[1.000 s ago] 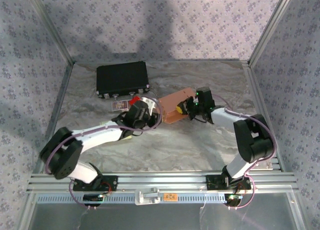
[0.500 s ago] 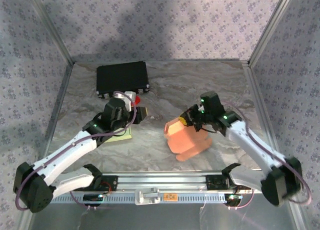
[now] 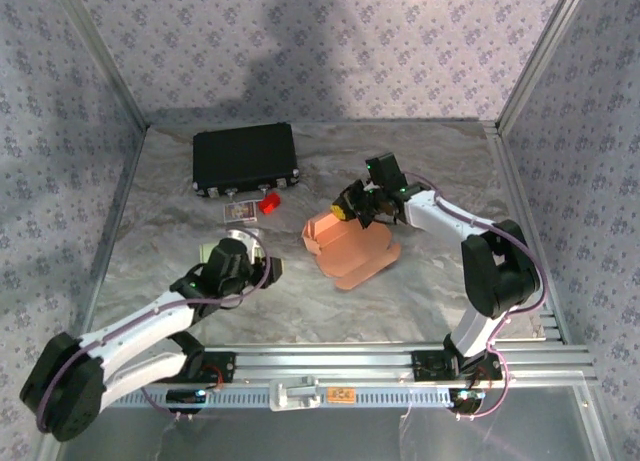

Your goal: Fold the paper box

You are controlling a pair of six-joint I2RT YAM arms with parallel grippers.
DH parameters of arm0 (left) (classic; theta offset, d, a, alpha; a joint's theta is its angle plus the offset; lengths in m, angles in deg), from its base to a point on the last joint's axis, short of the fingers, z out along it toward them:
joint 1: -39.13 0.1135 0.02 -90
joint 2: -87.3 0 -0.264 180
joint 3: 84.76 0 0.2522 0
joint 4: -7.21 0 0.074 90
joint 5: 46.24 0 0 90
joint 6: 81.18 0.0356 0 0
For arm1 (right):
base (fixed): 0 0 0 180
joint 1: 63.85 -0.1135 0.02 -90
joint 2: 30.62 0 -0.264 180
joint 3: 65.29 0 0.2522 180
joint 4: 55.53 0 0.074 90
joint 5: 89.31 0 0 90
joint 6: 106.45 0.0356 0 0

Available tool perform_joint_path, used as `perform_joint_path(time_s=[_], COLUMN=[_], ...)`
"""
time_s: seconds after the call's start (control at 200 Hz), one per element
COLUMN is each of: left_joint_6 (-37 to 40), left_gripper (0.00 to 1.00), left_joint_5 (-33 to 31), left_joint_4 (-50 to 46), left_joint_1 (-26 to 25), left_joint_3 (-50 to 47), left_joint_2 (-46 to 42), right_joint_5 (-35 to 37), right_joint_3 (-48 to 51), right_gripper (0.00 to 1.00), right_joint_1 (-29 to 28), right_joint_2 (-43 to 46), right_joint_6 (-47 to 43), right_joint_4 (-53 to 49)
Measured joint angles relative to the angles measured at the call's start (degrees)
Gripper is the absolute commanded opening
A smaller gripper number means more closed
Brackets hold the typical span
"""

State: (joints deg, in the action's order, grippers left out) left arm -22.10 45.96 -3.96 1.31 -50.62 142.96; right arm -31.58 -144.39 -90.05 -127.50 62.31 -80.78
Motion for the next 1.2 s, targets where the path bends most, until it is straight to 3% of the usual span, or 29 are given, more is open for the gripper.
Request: perform_joint_path(time_s=[0.2, 0.57, 1.004, 1.199], left_joint_6=[4.7, 10.1, 10.3, 10.0], left_gripper=[0.46, 0.47, 0.45, 0.47], left_joint_5=[2.2, 7.3, 9.4, 8.8], left_joint_4=[9.3, 21.5, 26.1, 25.1], left_joint_1=[0.4, -0.9, -3.2, -3.5], left_joint_3=[4.9, 11.5, 15.8, 15.9], left_joint_2=[13.8, 28.9, 36.7, 34.2], right_joint_5=[-3.0, -5.1, -6.1, -6.1], right_joint_3=[1.0, 4.6, 14.0, 13.9], right_gripper=[0.0, 0.0, 0.0, 0.0], right_joint_1=[2.1, 3.8, 5.8, 5.8], right_joint_2=[-0.9, -1.7, -0.5, 1.0], right_joint_6=[-1.7, -1.9, 0.4, 2.8], right_joint_4=[2.7, 10.6, 25.2, 29.0])
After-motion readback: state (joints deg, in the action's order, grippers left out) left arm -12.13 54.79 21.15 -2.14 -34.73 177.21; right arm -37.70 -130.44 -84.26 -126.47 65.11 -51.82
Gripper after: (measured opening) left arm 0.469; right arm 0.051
